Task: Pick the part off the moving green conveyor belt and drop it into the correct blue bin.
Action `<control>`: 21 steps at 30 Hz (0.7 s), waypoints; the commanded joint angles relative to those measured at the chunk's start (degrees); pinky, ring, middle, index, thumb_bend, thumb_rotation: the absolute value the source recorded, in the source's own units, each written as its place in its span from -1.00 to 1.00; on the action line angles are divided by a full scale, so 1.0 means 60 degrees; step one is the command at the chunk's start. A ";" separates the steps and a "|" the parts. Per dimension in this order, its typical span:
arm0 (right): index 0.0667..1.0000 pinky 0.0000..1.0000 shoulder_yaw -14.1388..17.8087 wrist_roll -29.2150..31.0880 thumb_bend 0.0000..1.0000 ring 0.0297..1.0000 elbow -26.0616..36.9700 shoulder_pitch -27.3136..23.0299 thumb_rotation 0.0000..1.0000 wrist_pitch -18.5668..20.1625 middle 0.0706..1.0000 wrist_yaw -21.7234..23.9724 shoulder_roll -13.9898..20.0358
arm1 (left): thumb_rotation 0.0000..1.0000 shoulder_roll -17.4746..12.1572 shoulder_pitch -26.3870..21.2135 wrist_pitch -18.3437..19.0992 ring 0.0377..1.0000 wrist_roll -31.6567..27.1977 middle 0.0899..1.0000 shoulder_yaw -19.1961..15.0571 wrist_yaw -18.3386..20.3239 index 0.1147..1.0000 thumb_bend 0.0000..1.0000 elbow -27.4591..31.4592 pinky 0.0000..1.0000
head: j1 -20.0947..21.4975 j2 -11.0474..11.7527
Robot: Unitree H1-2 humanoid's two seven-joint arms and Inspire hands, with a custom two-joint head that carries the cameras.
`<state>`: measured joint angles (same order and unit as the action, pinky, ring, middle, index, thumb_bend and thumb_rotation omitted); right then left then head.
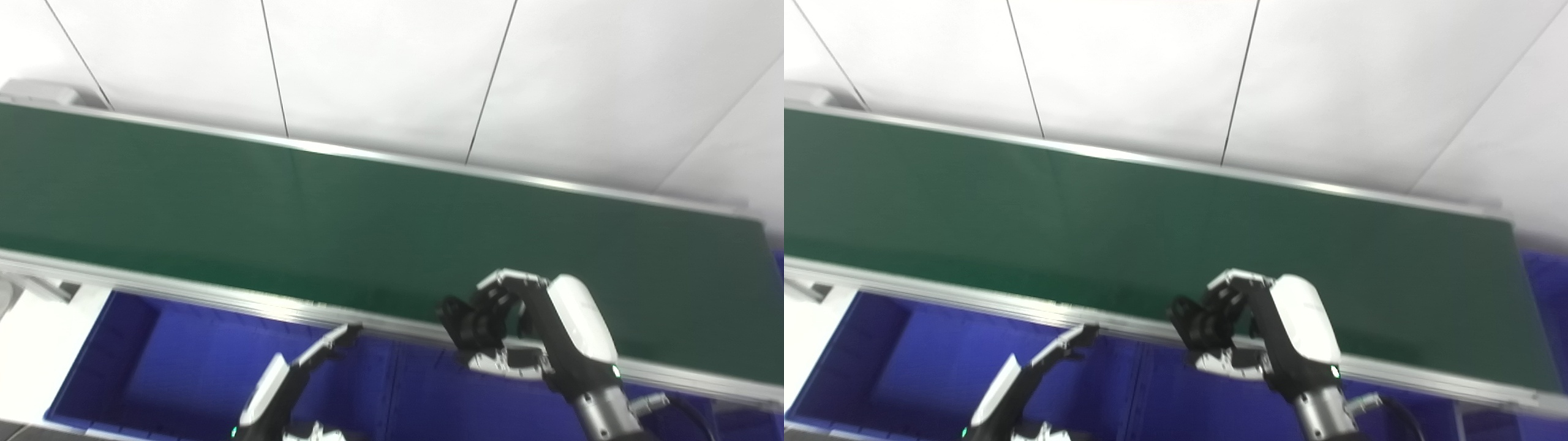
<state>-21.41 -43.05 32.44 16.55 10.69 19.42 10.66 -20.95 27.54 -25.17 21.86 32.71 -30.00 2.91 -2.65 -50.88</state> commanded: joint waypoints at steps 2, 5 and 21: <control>-0.06 -0.52 -0.0098 -0.0060 0.03 -0.14 0.0184 0.0491 -1.00 -0.0471 -0.15 -0.0345 0.0073 | 0.32 -0.0139 0.0153 -0.0289 0.61 -0.0092 0.70 -0.0174 0.0132 0.72 0.63 0.0379 0.44 | 0.0093 -0.0116; -0.04 -0.43 -0.0169 -0.0215 0.02 -0.24 -0.0036 0.0952 -1.00 -0.0560 -0.05 -0.0553 0.0148 | 0.32 -0.0161 0.0268 -0.0287 0.59 -0.0185 0.70 -0.0366 0.0322 0.72 0.62 0.0590 0.42 | 0.0241 -0.0414; 0.06 -0.32 -0.1165 -0.2711 0.01 -0.29 -0.1517 0.0135 -1.00 0.1881 -0.14 0.1916 -0.0290 | 0.36 0.0020 0.0416 -0.0290 0.62 -0.0917 0.70 -0.1345 0.1551 0.70 0.66 0.1191 0.48 | 0.0915 -0.1264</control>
<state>-27.54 -57.31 23.18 18.27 21.35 30.29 9.27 -20.88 29.33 -25.17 16.75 25.42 -21.32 7.70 2.90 -58.45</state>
